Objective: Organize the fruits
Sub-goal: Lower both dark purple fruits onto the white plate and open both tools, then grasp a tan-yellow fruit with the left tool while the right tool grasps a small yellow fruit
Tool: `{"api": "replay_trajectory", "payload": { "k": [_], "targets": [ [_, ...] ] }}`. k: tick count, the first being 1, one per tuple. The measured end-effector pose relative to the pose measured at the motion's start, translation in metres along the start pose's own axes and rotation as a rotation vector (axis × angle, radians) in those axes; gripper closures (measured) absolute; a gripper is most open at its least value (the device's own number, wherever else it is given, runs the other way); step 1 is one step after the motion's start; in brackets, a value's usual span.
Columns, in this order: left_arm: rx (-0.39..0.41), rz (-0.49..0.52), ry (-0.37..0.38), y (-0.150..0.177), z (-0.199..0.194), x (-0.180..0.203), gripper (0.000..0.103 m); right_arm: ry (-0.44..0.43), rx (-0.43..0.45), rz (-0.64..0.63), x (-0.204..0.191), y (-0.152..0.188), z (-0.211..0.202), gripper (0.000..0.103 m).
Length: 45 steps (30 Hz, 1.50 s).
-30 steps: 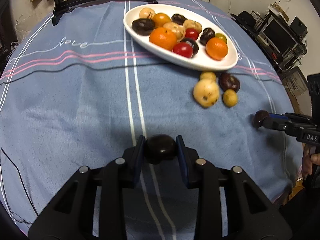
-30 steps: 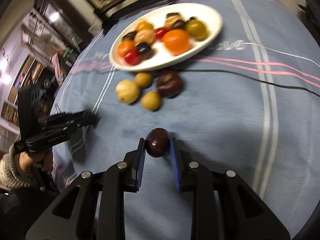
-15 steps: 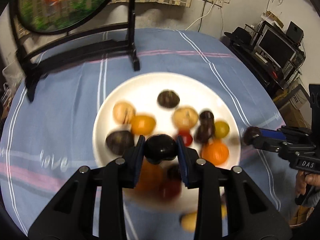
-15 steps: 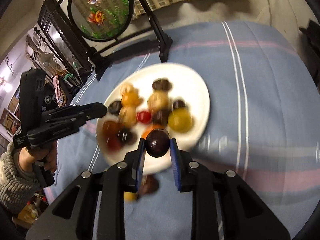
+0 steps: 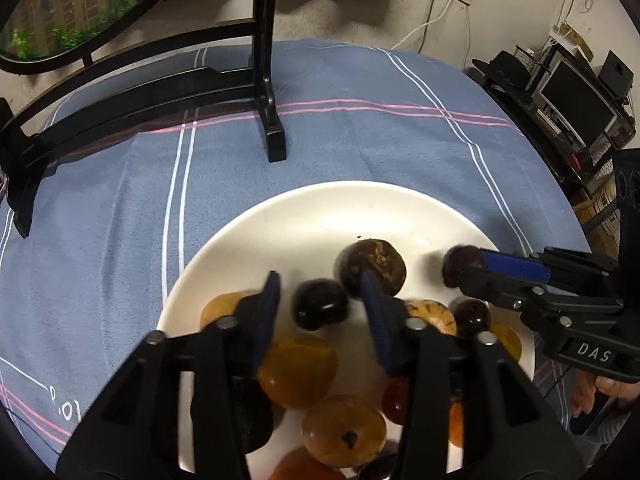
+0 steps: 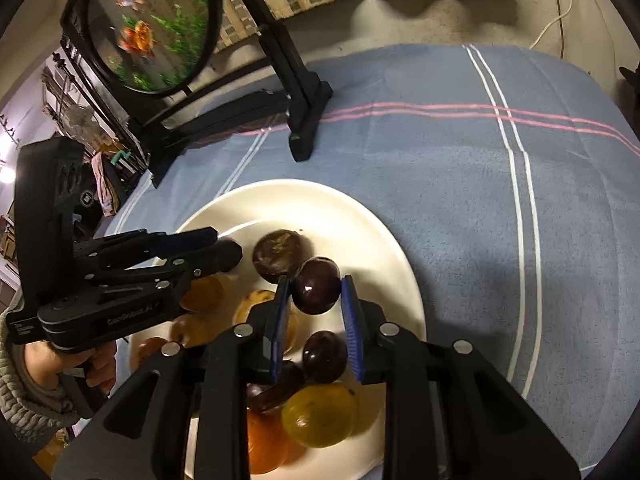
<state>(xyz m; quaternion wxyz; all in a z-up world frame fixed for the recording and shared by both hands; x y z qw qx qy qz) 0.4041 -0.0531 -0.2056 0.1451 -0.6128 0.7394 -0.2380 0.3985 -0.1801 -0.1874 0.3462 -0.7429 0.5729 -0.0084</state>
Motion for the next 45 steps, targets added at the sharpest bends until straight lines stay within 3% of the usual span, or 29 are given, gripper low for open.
{"api": "replay_trajectory", "payload": {
  "k": [9, 18, 20, 25, 34, 45],
  "targets": [
    [0.033, -0.027, 0.002, 0.027, -0.043, -0.007, 0.049, 0.014, 0.026, -0.018, -0.015, 0.016, -0.032, 0.073],
    [-0.036, -0.040, 0.025, 0.124, -0.090, 0.001, 0.046, 0.030, 0.019, 0.054, -0.027, 0.100, -0.089, 0.072],
    [-0.041, -0.008, 0.015, 0.142, -0.098, 0.006, 0.043, 0.045, 0.023, 0.065, -0.030, 0.118, -0.098, 0.042],
    [-0.067, 0.005, 0.050, 0.176, -0.108, 0.022, 0.042, 0.052, 0.016, 0.066, -0.044, 0.164, -0.119, 0.041],
    [-0.091, 0.059, 0.059, 0.191, -0.096, 0.041, 0.042, 0.064, -0.100, 0.108, -0.050, 0.231, -0.126, 0.041],
    [-0.094, 0.076, 0.049, 0.189, -0.073, 0.046, 0.039, 0.102, -0.103, 0.140, -0.041, 0.245, -0.140, 0.041]
  ]
}}
Point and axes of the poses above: each gripper's, at about its wrist camera, not at the fingertips, and z roughly the way its jaws point, x to its right, y to its underside, the point moved 8 cm from there along z, roughly the way its jaws point, and after that the axes turned 3 degrees about -y, right-handed, at the moved point
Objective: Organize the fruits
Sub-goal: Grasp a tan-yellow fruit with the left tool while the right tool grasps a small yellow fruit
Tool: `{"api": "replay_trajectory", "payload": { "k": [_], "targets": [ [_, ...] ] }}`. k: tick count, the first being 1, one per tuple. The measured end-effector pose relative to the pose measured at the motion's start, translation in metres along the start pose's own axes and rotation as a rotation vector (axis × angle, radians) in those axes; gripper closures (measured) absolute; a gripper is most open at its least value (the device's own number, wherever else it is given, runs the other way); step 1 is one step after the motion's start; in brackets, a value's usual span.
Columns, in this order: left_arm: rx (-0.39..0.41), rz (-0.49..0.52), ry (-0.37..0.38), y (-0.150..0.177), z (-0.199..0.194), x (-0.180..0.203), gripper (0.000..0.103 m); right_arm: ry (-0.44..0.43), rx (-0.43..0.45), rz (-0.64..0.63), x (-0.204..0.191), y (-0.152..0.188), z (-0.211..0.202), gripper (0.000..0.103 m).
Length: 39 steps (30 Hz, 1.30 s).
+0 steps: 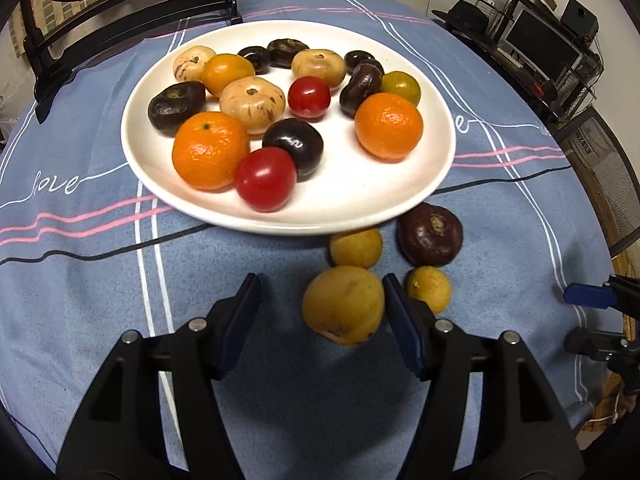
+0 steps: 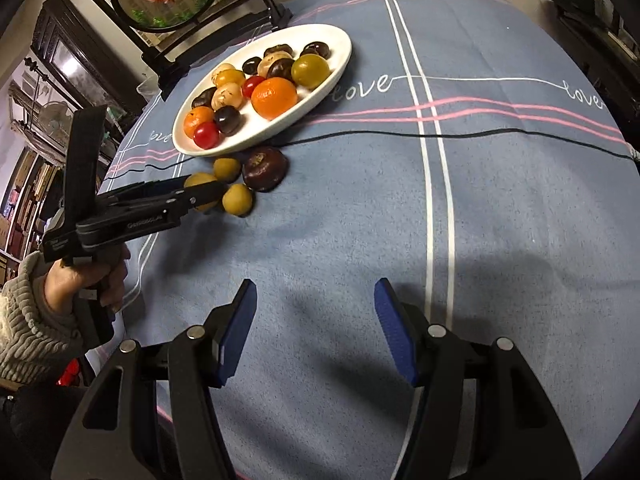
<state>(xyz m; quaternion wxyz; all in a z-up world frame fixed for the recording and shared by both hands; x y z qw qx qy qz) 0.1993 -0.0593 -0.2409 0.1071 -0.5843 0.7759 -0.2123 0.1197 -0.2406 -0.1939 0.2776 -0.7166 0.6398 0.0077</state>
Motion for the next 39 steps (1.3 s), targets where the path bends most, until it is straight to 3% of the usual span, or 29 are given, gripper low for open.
{"api": "replay_trajectory", "payload": {
  "k": [10, 18, 25, 39],
  "targets": [
    [0.008, 0.012, 0.064, 0.003, -0.002, 0.007, 0.063, -0.010, -0.031, -0.043, -0.011, -0.006, 0.008, 0.041],
    [0.021, -0.018, 0.063, 0.012, -0.012, 0.001, 0.064, -0.018, -0.032, -0.058, -0.016, -0.008, 0.010, 0.041],
    [0.030, -0.054, 0.001, 0.028, -0.031, -0.026, 0.064, -0.043, -0.049, -0.096, -0.035, -0.012, 0.021, 0.041],
    [0.021, -0.132, -0.059, 0.065, -0.045, -0.070, 0.064, -0.062, -0.092, -0.204, -0.081, -0.041, 0.084, 0.041]
  ]
}}
Point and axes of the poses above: each gripper's, at about its wrist camera, not at the fingertips, and z roughly the way its jaws point, x to its right, y to its underside, the point moved 8 cm from there along z, roughly the way its jaws point, and after that the axes turned 3 degrees about -y, right-handed, at the moved point
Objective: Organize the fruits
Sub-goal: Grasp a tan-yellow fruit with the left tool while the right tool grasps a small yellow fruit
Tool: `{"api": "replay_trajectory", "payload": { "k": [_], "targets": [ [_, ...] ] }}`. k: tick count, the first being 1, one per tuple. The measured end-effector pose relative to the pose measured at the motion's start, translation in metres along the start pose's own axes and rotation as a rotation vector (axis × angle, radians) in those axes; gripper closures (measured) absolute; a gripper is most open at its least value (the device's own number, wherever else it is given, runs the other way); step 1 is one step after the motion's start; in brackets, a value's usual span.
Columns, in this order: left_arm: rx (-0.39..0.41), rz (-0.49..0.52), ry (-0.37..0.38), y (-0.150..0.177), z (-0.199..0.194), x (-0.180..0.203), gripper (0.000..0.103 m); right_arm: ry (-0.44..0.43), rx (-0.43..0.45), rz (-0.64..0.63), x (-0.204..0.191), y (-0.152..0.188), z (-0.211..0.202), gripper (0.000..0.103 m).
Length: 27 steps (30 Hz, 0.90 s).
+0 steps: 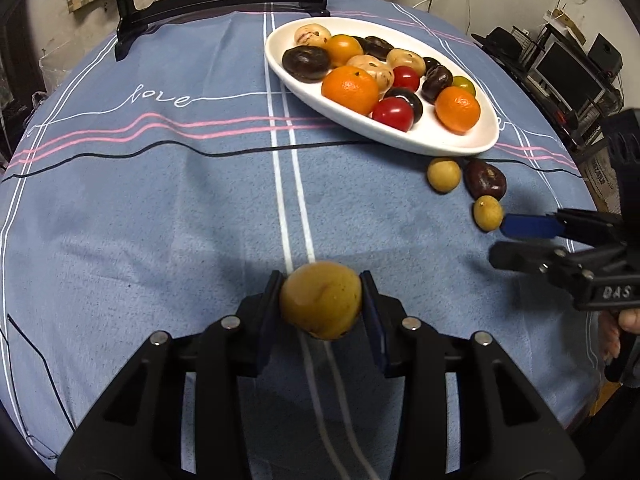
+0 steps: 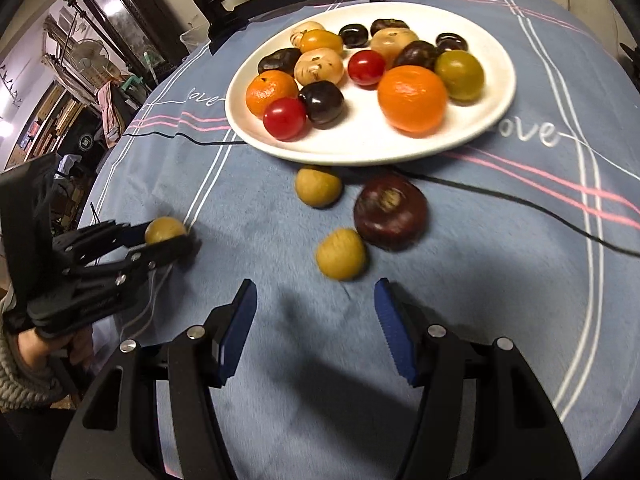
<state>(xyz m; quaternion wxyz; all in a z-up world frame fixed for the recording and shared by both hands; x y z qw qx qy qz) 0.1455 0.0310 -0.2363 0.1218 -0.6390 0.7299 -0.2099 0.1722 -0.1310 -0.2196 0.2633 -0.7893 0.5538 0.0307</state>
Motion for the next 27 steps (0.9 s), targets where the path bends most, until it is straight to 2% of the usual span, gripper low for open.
{"api": "replay_trajectory", "payload": {
  "k": [16, 27],
  "targets": [
    [0.001, 0.014, -0.002, -0.001, 0.005, 0.001, 0.063, -0.008, 0.011, 0.010, 0.002, -0.017, 0.011, 0.054],
    [0.000, 0.027, -0.013, -0.001, 0.005, 0.001, 0.063, 0.019, 0.019, 0.015, 0.010, -0.015, 0.008, 0.075]
  ]
}}
Point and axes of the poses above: each gripper's, at about its wrist camera, not at the fingertips, and z roughly the way its jaws point, x to its right, y to its underside, the point moved 8 cm from there along z, roughly the way its jaws point, and after that the axes turned 3 degrees about -y, right-handed, at the moved point
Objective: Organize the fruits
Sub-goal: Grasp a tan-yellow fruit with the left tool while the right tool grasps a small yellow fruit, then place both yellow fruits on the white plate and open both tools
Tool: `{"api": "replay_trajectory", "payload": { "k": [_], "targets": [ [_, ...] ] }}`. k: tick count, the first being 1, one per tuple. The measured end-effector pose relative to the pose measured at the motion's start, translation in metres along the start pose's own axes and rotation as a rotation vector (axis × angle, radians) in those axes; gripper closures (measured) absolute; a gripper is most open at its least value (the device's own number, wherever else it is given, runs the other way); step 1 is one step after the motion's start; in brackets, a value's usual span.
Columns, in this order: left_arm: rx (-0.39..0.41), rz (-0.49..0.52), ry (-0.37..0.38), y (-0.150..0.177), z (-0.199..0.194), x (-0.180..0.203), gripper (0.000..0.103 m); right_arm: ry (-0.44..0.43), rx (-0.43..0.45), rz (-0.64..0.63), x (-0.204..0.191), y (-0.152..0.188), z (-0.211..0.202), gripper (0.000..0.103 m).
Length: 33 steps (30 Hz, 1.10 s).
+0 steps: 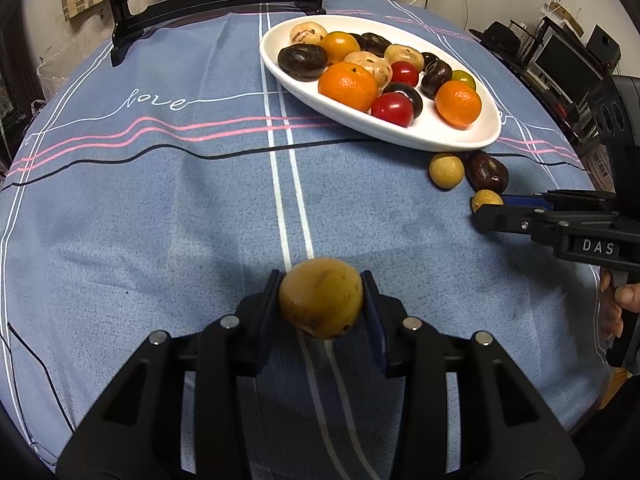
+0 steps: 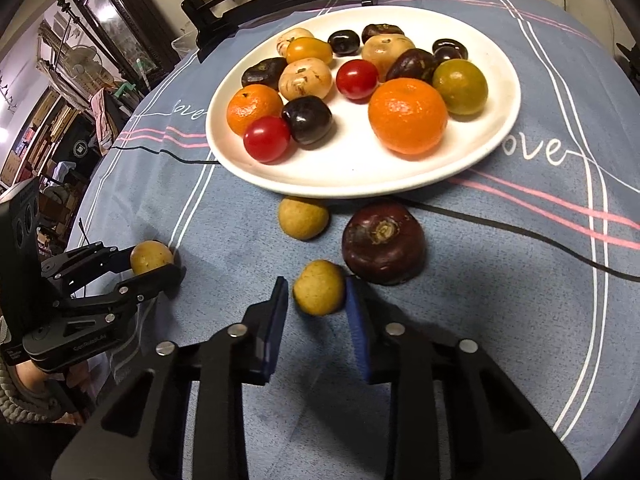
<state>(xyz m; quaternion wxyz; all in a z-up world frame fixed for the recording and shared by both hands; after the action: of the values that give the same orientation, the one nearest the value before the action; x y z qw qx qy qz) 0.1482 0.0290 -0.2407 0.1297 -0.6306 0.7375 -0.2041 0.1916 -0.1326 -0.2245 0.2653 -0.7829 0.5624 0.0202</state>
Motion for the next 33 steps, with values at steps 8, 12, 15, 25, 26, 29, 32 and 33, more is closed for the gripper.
{"api": "replay_trajectory", "payload": {
  "k": [8, 12, 15, 25, 26, 29, 32, 33],
  "targets": [
    [0.005, 0.002, -0.005, 0.001, 0.000, 0.000, 0.063, 0.015, 0.003, -0.021, 0.000, 0.002, -0.001, 0.076],
    [0.009, 0.004, -0.003, 0.001, -0.001, 0.000, 0.063, 0.014, 0.009, -0.023, -0.001, 0.003, -0.004, 0.077],
    [0.013, -0.002, 0.003, 0.001, -0.002, 0.000, 0.064, 0.009, 0.007, -0.019, -0.001, 0.006, -0.006, 0.077],
    [0.011, 0.025, 0.044, 0.000, -0.007, 0.019, 0.064, -0.037, -0.021, -0.004, 0.000, 0.034, -0.022, 0.077],
    [0.017, 0.034, 0.040, -0.003, -0.008, 0.022, 0.064, -0.038, -0.013, 0.000, 0.002, 0.036, -0.028, 0.077],
    [0.031, 0.059, 0.039, -0.019, -0.010, 0.031, 0.064, -0.033, 0.024, 0.011, 0.009, 0.032, -0.045, 0.077],
    [0.061, 0.088, 0.041, -0.046, -0.012, 0.042, 0.064, -0.033, 0.067, 0.031, 0.019, 0.022, -0.061, 0.077],
    [0.069, 0.095, 0.041, -0.054, -0.012, 0.044, 0.064, -0.032, 0.078, 0.033, 0.021, 0.018, -0.064, 0.077]
  ]
}}
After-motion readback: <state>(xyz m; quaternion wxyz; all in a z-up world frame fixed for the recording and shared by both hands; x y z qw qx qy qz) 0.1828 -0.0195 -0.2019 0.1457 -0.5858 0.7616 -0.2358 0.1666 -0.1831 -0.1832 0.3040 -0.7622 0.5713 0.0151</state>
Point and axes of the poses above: each gripper's, at about its wrist camera, not at the fingertips, and z roughly the way its jaws point, x to its right, y to its underside, the point moved 8 cm from there along z, roughly the way its jaws point, and after that the axes turned 3 degrees about -y, right-handed, at the moved point
